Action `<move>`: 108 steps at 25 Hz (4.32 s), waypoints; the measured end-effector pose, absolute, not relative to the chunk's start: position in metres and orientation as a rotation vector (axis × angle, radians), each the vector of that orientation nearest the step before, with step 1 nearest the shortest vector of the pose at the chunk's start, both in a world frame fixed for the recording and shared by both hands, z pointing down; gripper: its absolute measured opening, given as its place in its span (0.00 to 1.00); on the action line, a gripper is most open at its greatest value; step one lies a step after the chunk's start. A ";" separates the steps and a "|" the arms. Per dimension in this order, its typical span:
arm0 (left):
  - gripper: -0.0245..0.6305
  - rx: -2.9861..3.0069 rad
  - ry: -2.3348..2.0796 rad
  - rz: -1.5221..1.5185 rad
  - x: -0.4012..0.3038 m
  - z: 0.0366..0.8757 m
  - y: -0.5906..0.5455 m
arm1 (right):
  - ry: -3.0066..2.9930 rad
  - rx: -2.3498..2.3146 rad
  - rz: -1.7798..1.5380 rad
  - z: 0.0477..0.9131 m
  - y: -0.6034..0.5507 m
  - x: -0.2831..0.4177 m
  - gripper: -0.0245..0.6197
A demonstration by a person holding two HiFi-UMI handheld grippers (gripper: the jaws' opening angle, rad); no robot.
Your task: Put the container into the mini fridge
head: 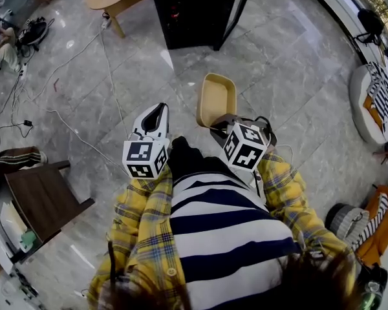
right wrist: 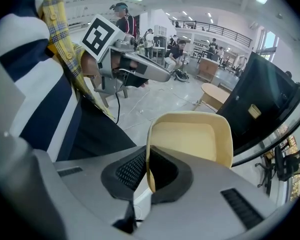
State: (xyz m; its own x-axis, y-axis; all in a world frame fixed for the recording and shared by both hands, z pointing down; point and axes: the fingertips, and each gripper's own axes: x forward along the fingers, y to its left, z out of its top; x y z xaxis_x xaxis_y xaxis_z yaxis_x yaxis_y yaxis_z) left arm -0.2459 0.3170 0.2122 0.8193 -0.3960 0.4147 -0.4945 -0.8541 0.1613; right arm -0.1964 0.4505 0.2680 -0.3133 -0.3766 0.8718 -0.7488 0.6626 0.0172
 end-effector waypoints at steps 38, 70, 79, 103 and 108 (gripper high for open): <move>0.08 2.654 -0.672 0.516 -0.164 0.274 0.071 | -1.805 0.770 0.565 0.313 0.213 -0.093 0.08; 0.08 2.492 -0.996 0.504 -0.022 0.373 0.006 | -1.831 0.500 0.450 0.425 0.090 0.088 0.08; 0.08 2.479 -1.017 0.509 0.006 0.412 -0.006 | -1.794 0.473 0.392 0.462 0.064 0.114 0.08; 0.08 2.472 -1.167 0.454 0.047 0.469 -0.104 | -1.683 0.635 0.255 0.530 -0.092 0.174 0.08; 0.08 2.474 -1.173 0.440 0.056 0.474 -0.118 | -1.658 0.662 0.236 0.543 -0.110 0.182 0.08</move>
